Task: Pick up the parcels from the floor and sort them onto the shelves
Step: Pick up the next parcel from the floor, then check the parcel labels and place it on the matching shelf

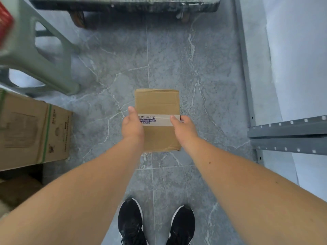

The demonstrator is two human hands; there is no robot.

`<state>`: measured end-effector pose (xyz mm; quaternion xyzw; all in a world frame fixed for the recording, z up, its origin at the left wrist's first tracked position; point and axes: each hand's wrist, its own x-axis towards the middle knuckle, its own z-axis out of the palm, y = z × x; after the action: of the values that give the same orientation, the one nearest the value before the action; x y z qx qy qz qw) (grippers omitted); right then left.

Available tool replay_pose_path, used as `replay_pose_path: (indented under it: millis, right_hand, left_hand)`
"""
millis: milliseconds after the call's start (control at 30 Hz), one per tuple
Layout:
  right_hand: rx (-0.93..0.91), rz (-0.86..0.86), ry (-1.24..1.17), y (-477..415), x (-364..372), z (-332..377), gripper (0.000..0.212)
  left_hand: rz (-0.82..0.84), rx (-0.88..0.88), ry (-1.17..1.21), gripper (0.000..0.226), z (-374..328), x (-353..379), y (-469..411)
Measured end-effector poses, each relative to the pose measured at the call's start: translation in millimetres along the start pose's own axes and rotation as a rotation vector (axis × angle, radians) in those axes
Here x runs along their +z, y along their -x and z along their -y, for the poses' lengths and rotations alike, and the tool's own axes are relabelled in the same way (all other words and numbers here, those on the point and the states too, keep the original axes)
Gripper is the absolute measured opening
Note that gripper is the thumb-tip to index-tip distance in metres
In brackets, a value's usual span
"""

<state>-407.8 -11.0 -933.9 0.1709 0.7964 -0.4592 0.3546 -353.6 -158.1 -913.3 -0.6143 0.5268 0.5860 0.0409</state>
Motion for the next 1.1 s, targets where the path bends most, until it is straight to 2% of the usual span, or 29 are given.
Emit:
replay_pose_path:
  millis: [433, 667, 867, 1100]
  right_hand:
    - [-0.195, -0.101, -0.044, 136, -92, 204, 0.032]
    - [-0.305, -0.090, -0.073, 218, -132, 311, 0.036]
    - [-0.395, -0.106, -0.106, 287, -168, 392, 0.057]
    - [-0.518, -0.109, -0.145, 364, -200, 466, 0.055]
  left_hand:
    - [0.042, 0.272, 0.003, 0.068, -203, -51, 172]
    - [0.098, 0.393, 0.044, 0.070, -305, -91, 261]
    - [0.104, 0.575, -0.021, 0.072, -380, -127, 329]
    - [0.112, 0.735, 0.029, 0.069, -447, -164, 400]
